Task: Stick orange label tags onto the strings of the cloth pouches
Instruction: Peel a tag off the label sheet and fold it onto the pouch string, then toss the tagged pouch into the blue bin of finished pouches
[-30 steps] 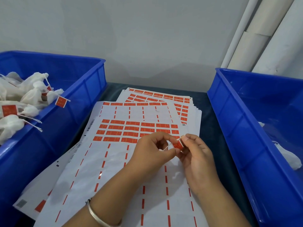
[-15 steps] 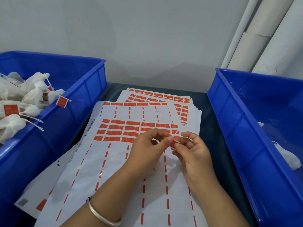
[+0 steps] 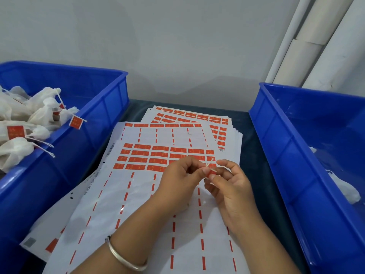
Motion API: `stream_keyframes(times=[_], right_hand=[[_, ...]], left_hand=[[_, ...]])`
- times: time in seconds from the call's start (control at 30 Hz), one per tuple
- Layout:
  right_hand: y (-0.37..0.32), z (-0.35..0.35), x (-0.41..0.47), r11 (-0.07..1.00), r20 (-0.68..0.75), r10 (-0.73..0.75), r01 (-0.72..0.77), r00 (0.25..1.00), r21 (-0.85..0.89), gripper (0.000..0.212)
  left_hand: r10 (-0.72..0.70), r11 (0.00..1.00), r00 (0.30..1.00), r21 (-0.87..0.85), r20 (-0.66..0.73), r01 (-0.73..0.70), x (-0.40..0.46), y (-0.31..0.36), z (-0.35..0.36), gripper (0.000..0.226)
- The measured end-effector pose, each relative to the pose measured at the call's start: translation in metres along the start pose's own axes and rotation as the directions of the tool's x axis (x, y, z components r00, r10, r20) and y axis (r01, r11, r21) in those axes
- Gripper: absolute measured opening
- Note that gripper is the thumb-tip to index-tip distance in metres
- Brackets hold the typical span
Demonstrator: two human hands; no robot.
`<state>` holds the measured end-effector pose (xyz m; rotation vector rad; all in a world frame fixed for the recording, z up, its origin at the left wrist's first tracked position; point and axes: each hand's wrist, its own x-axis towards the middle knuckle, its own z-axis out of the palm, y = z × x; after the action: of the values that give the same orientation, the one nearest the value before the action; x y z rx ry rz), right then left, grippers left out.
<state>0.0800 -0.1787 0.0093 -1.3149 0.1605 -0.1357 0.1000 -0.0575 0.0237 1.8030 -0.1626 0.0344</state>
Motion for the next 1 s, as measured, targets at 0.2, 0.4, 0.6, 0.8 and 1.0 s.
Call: stream_keyframes(times=[0.2,0.4,0.6,0.8,1.0], right_hand=[[0.002,-0.004,-0.002,0.999,-0.011,0.017,-0.017,1.000,0.044,0.024],[0.000,-0.011,0.002,0.954,-0.021,0.106,-0.096,0.994,0.283,0.021],[0.003,-0.010,0.005,0.959,-0.059,0.111,-0.091,0.992,0.268,0.024],[0.005,-0.006,0.000,0.998,-0.011,0.057,-0.057,0.998,0.036,0.022],[0.005,-0.001,-0.008,0.979,0.020,0.027,-0.022,0.999,-0.204,0.018]], left_hand=[[0.003,0.999,1.000,-0.040,0.031,-0.002,0.000,0.000,-0.001,0.012],[-0.096,0.995,0.985,0.002,0.146,0.096,-0.002,-0.001,-0.004,0.012],[-0.142,0.964,0.964,0.253,0.224,0.083,-0.001,0.010,-0.014,0.008],[-0.121,0.899,0.985,0.434,0.127,0.055,0.003,0.040,-0.033,0.012],[-0.104,0.908,0.993,0.403,-0.052,0.116,-0.005,0.061,-0.058,0.009]])
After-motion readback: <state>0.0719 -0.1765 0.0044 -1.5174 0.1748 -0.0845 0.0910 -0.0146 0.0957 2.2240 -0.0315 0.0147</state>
